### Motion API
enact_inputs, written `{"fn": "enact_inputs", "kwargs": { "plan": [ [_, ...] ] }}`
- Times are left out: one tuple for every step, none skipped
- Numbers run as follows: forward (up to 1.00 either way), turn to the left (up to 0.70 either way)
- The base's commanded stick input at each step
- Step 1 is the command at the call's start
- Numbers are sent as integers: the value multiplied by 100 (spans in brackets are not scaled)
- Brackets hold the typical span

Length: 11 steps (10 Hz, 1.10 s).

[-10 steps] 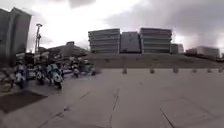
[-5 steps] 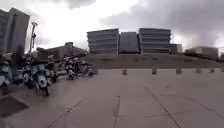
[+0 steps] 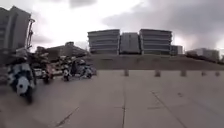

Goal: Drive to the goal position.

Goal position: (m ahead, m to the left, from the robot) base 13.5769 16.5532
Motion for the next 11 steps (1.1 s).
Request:
{"fn": "enact_inputs", "kwargs": {
  "plan": [
    [100,-3],
    [100,-3],
    [100,-3],
    [100,-3],
    [100,-3],
    [100,-3],
    [100,-4],
    [100,-4],
    [100,-4],
    [100,-7],
    [100,-8]
  ]
}}
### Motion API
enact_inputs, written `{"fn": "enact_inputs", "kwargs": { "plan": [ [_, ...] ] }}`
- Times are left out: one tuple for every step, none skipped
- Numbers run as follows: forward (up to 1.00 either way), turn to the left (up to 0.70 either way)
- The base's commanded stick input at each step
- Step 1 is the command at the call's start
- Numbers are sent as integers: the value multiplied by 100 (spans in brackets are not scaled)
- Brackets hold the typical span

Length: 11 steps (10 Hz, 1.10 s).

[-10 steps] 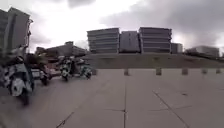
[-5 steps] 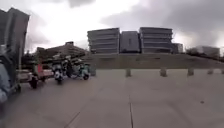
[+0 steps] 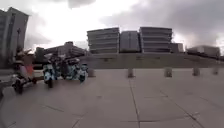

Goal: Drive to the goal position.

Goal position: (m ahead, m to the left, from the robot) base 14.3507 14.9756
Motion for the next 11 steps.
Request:
{"fn": "enact_inputs", "kwargs": {
  "plan": [
    [100,-7],
    [100,-6],
    [100,-5],
    [100,-4],
    [100,-3],
    [100,-4],
    [100,-6],
    [100,-7],
    [100,-11],
    [100,-11],
    [100,-3]
  ]
}}
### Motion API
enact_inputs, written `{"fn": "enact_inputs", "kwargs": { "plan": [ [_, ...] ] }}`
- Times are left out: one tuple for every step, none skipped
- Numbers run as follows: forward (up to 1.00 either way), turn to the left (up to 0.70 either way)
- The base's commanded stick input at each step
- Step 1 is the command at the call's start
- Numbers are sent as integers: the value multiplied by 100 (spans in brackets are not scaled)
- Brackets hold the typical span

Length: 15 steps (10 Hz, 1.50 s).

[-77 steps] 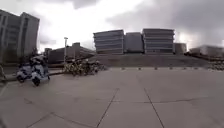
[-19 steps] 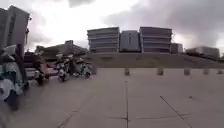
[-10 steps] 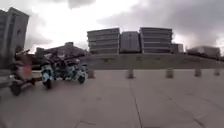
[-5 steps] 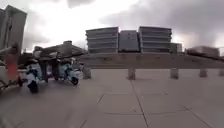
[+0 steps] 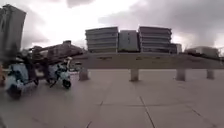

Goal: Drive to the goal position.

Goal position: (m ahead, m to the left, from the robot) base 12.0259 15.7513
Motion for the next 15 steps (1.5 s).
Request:
{"fn": "enact_inputs", "kwargs": {
  "plan": [
    [100,5],
    [100,5],
    [100,5],
    [100,6],
    [100,4],
    [100,3],
    [100,0],
    [100,1],
    [100,2],
    [100,0],
    [100,0],
    [100,0],
    [100,2],
    [100,4],
    [100,2]
  ]
}}
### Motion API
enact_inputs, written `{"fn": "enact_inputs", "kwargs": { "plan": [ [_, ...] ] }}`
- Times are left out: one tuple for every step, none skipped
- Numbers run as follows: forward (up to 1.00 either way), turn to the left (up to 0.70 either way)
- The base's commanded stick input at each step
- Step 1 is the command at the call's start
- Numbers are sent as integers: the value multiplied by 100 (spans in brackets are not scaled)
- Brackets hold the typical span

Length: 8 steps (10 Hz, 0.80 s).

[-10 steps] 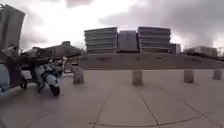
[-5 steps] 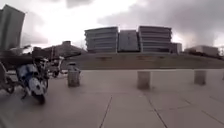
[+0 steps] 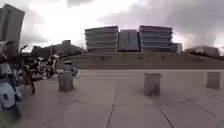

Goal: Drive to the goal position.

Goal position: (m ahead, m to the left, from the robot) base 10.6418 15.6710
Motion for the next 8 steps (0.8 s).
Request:
{"fn": "enact_inputs", "kwargs": {
  "plan": [
    [100,0],
    [100,-1],
    [100,-2],
    [100,-3],
    [100,-3],
    [100,-3],
    [100,-3],
    [100,-3]
  ]
}}
